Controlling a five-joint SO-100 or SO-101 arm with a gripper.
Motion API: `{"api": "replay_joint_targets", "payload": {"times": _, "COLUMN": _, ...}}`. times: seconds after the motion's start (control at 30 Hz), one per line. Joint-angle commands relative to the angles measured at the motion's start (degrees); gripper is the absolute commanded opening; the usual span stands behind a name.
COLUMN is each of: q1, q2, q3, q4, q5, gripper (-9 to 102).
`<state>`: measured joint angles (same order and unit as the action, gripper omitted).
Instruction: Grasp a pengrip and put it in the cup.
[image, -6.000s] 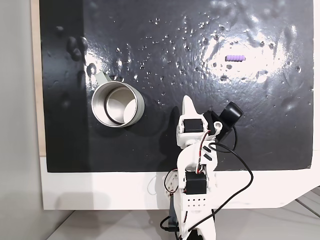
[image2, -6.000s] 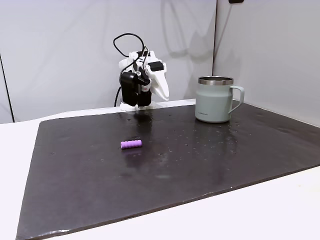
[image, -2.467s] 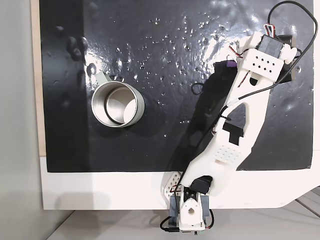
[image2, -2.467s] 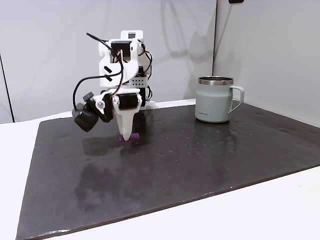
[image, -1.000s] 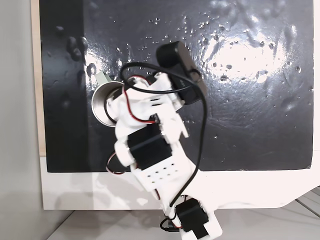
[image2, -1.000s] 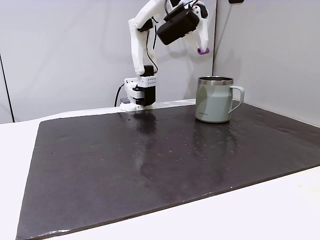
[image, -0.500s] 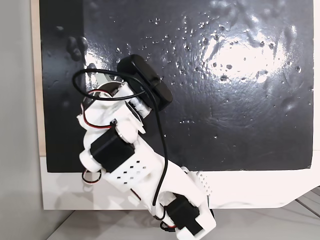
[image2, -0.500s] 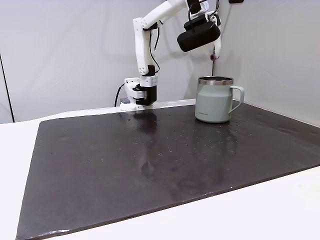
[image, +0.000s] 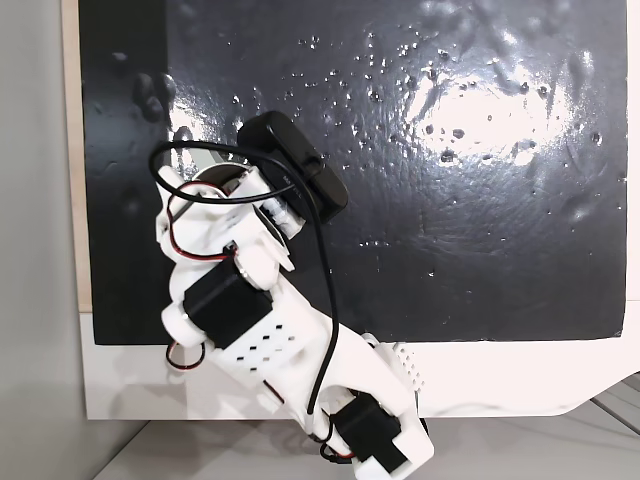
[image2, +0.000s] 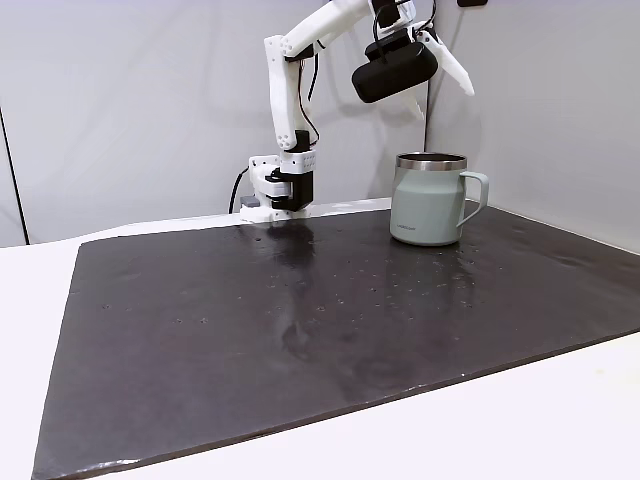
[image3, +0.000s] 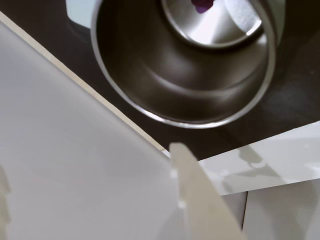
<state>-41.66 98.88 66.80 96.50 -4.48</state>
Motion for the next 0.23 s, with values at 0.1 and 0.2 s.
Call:
{"api": "replay_joint_targets", "payload": {"times": 0.1, "q1": 0.9, "q2": 3.6, "q3": -0.3, "q4": 0.7, "q5": 0.4, "gripper": 32}}
{"api": "replay_joint_targets", "payload": {"times": 0.2, "q1": 0.9, "q2": 3.7, "q3": -0.2, "q4": 0.7, "q5": 0.4, "gripper": 32}}
